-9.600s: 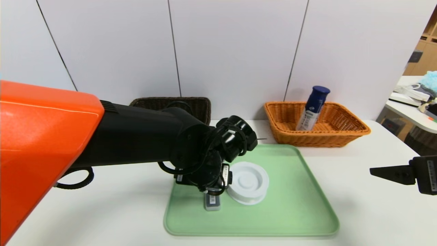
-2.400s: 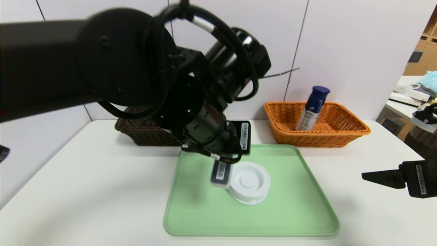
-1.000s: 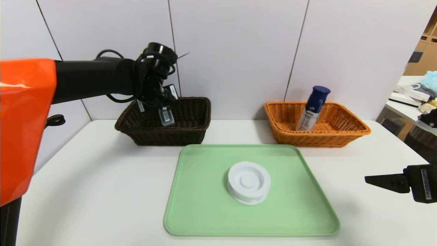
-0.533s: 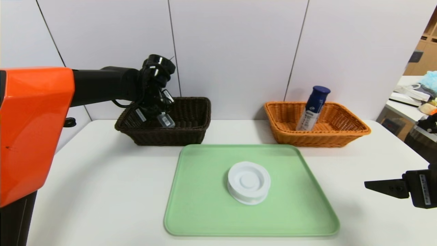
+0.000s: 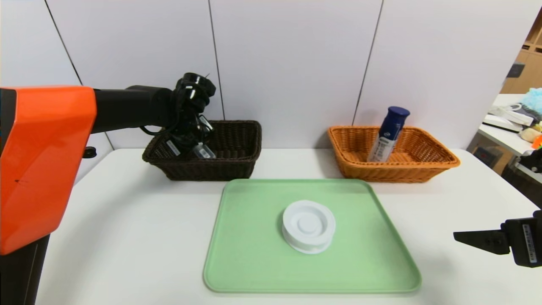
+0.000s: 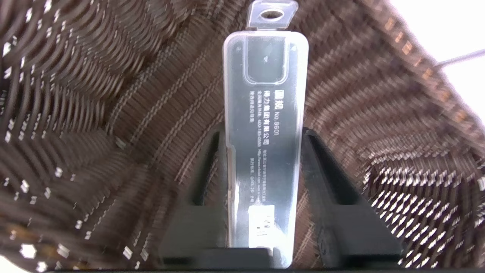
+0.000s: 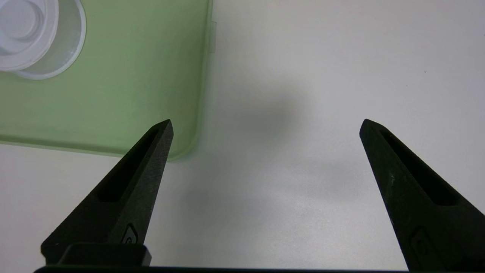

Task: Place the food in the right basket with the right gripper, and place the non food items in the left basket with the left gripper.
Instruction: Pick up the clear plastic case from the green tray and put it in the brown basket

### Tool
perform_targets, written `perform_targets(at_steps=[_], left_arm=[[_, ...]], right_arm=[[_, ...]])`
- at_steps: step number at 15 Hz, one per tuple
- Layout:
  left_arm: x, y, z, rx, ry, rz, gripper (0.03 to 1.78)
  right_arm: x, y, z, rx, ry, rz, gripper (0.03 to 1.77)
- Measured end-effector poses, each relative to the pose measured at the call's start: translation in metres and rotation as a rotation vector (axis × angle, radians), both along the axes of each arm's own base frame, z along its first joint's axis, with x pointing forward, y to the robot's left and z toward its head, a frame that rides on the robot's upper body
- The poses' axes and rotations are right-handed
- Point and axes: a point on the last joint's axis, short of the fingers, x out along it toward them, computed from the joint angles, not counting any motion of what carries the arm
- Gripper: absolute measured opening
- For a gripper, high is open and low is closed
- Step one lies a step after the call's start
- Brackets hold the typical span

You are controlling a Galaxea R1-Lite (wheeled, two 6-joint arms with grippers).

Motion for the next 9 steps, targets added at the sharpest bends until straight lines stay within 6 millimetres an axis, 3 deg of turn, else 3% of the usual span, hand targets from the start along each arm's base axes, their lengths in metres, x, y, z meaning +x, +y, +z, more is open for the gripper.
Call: perform_targets(at_steps=[5,9], left_arm=[[0.000,0.001,0.001,0.002,0.002,0.001,1.20],[-0.005,0.001,0.013,0.006,-0.027,-0.008,1.40]], right_arm=[[-0.001,0.000,0.000,-0.001,0.000,0.001,1.70],[-0.001,0.000,0.000,0.001,-0.004,0.001,1.70]])
